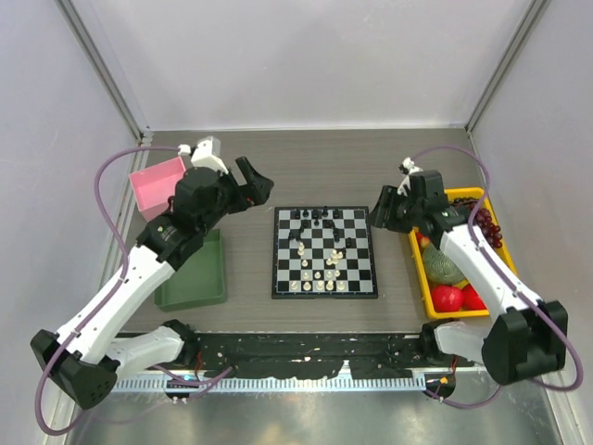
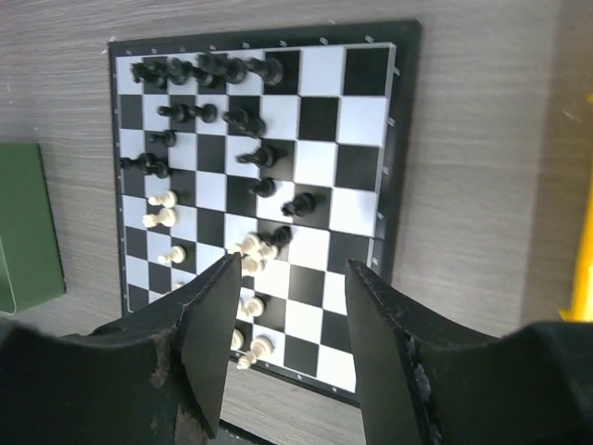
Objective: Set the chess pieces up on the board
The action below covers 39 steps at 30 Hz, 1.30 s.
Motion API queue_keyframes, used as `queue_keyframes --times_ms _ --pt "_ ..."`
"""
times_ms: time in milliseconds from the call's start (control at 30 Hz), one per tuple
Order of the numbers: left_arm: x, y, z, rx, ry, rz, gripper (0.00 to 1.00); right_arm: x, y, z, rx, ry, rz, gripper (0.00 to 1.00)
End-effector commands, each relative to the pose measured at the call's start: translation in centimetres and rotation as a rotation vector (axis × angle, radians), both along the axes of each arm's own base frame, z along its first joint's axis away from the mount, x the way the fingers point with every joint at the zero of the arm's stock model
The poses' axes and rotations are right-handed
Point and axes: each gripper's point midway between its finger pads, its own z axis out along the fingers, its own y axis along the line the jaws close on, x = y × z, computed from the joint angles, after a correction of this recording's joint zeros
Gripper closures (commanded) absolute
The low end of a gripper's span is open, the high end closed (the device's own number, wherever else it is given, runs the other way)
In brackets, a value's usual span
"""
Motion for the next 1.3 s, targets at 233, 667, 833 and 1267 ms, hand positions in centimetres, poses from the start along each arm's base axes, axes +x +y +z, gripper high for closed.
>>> queue_keyframes --times_ms 233,667,833,1267 --pt "-5.1 5.7 -5.8 0.051 -0.012 0.088 0.0 3.0 4.6 -1.0 -0.244 0.035 0.145 0.48" --pt "-6.5 8.0 -5.4 0.117 -0.04 0.122 0.0 2.6 5.8 -6.7 -0.304 0.16 0.177 0.54" --pt "-6.5 8.1 -5.4 0.124 -0.041 0.124 0.0 2.7 6.1 -7.8 -0.314 0.185 0.186 0.56" --pt "-6.7 8.8 -5.6 0.132 -0.054 0.149 0.01 3.4 6.4 -9.2 -0.351 0.187 0.178 0.63"
